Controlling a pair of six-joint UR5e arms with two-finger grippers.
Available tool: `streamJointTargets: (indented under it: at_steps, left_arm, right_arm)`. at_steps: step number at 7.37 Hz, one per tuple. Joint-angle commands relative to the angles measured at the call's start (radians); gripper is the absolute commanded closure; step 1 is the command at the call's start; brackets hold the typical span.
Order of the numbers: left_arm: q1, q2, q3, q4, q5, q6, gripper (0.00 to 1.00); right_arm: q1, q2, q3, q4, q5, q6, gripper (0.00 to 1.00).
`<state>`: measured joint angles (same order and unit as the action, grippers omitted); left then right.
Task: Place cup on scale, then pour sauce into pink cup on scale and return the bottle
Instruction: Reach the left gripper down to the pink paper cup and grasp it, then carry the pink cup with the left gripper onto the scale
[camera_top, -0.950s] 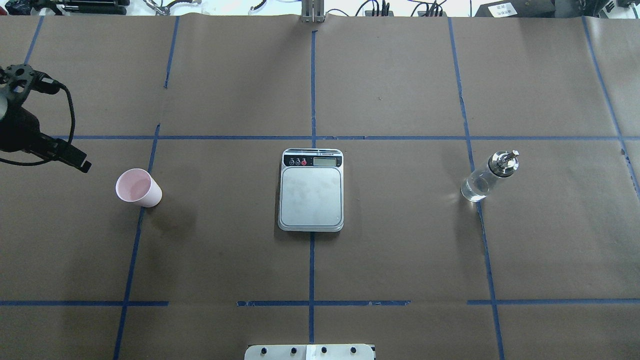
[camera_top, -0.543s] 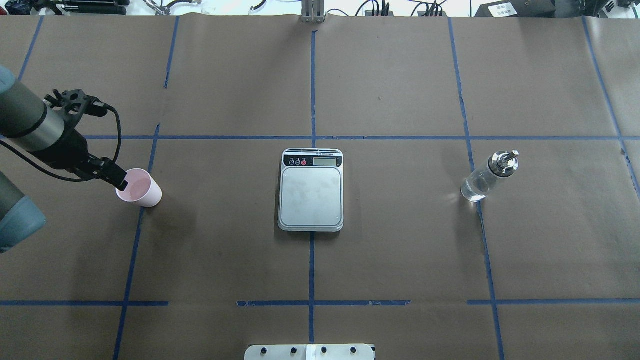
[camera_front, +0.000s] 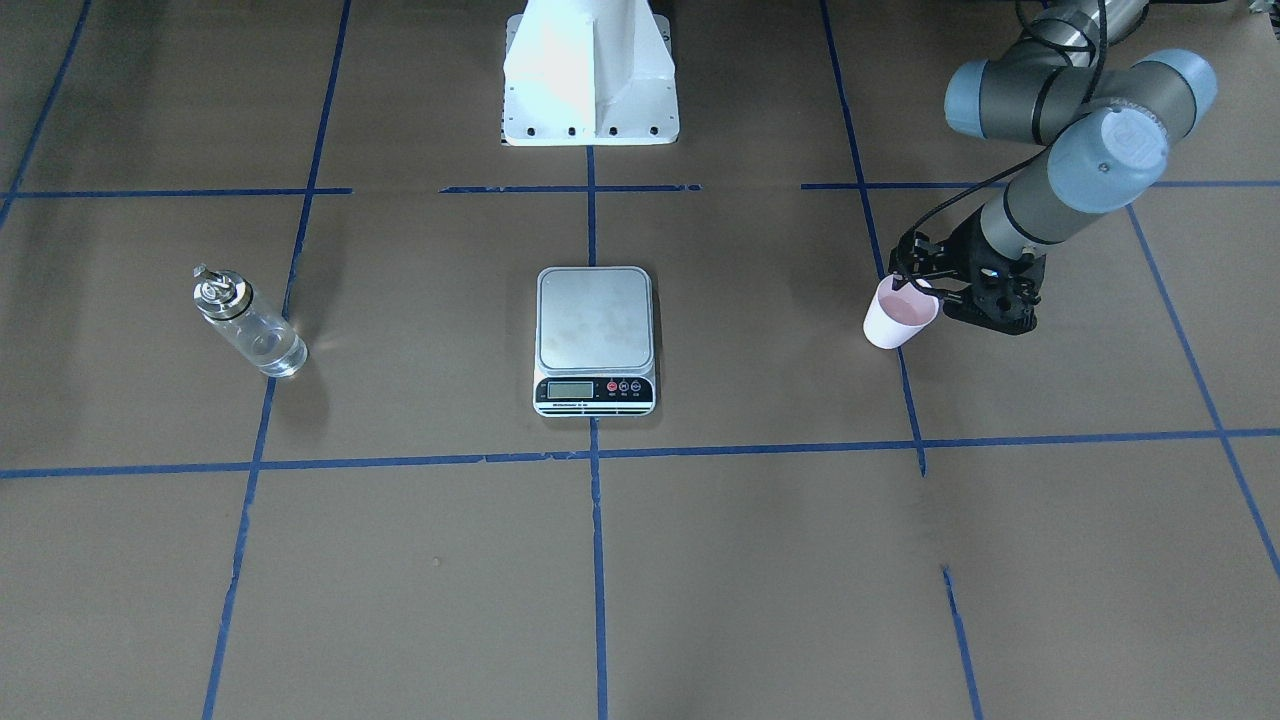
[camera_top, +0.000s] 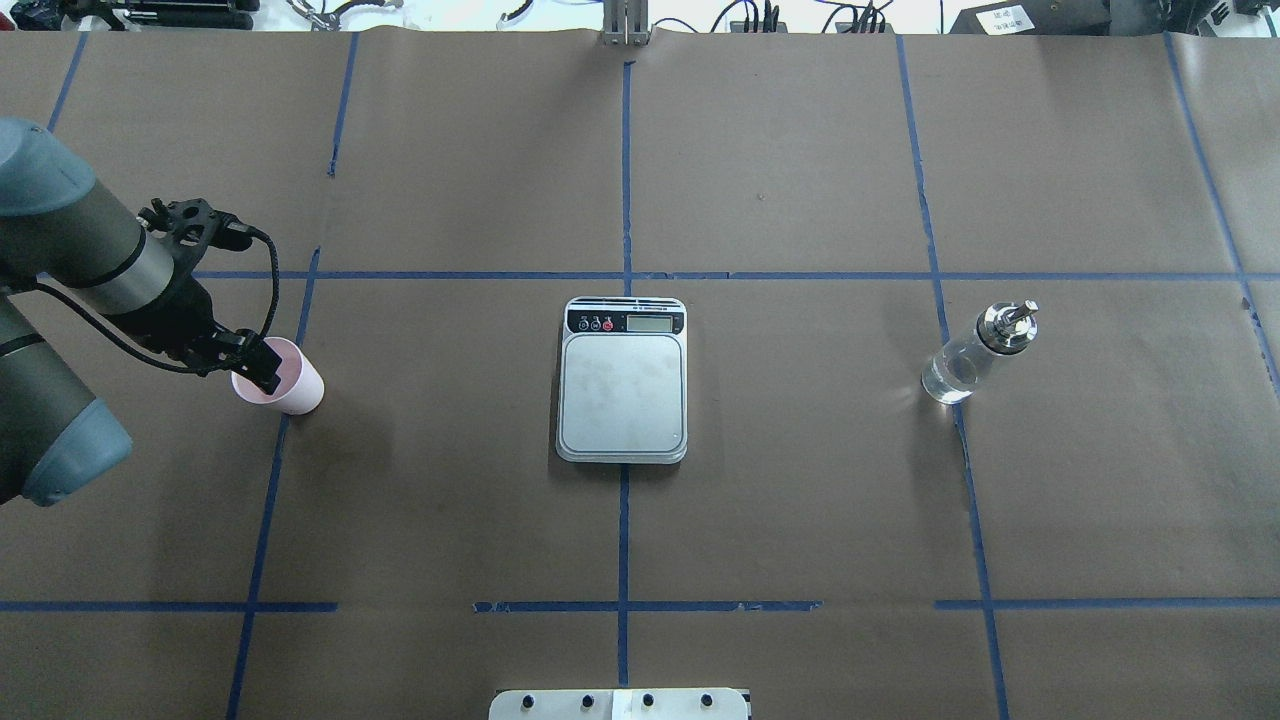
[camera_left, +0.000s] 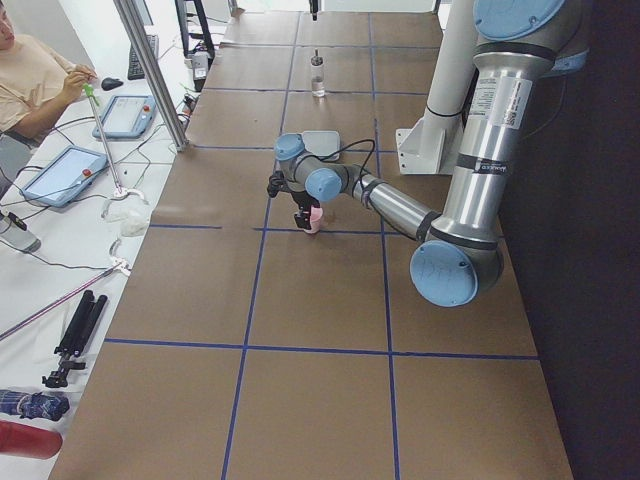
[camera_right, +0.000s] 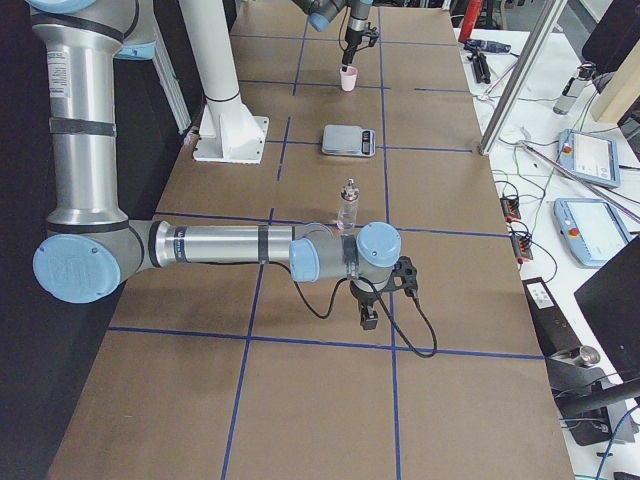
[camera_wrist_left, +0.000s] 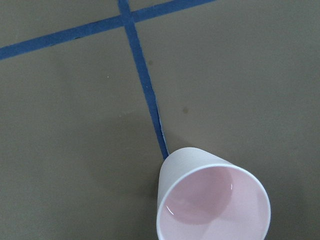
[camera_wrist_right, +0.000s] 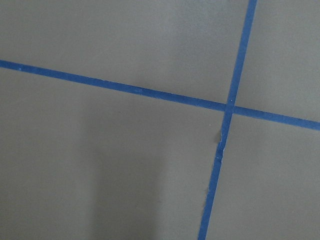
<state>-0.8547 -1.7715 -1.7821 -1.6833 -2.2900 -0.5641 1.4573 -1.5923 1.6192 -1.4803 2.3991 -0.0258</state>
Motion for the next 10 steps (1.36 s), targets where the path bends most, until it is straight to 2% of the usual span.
streamJointTargets:
  at_steps: [1,2,3,4,6,8,9,10]
  left_arm:
    - [0.002,-0.002,0.026,-0.021,0.001,0.0,0.33]
    - [0.003,-0.003,0.047,-0.047,0.001,0.0,0.44]
    - [0.003,-0.006,0.064,-0.064,0.001,-0.002,0.62]
    - [0.003,-0.012,0.069,-0.064,0.0,-0.003,0.99]
    - [0.003,-0.073,0.05,-0.059,0.003,-0.131,1.0]
    - [0.002,-0.214,0.024,-0.05,0.004,-0.341,1.0]
    - [0.022,-0.297,0.007,-0.056,0.051,-0.513,1.0]
    - [0.128,-0.368,0.007,-0.05,0.126,-0.646,1.0]
  right_arm:
    - [0.0,0.0,-0.007,0.0,0.0,0.0,0.0]
    - [0.0,0.0,-0.009,0.0,0.0,0.0,0.0]
    - [0.0,0.0,-0.01,0.0,0.0,0.0,0.0]
    - [0.0,0.0,-0.01,0.0,0.0,0.001,0.0]
    - [0.0,0.002,-0.009,0.002,0.002,0.001,0.0]
    - [0.0,0.002,-0.002,0.005,0.034,0.001,0.0]
    - [-0.008,0.0,-0.007,0.038,0.058,0.007,0.0]
    - [-0.035,0.0,-0.006,0.046,0.069,0.023,0.0]
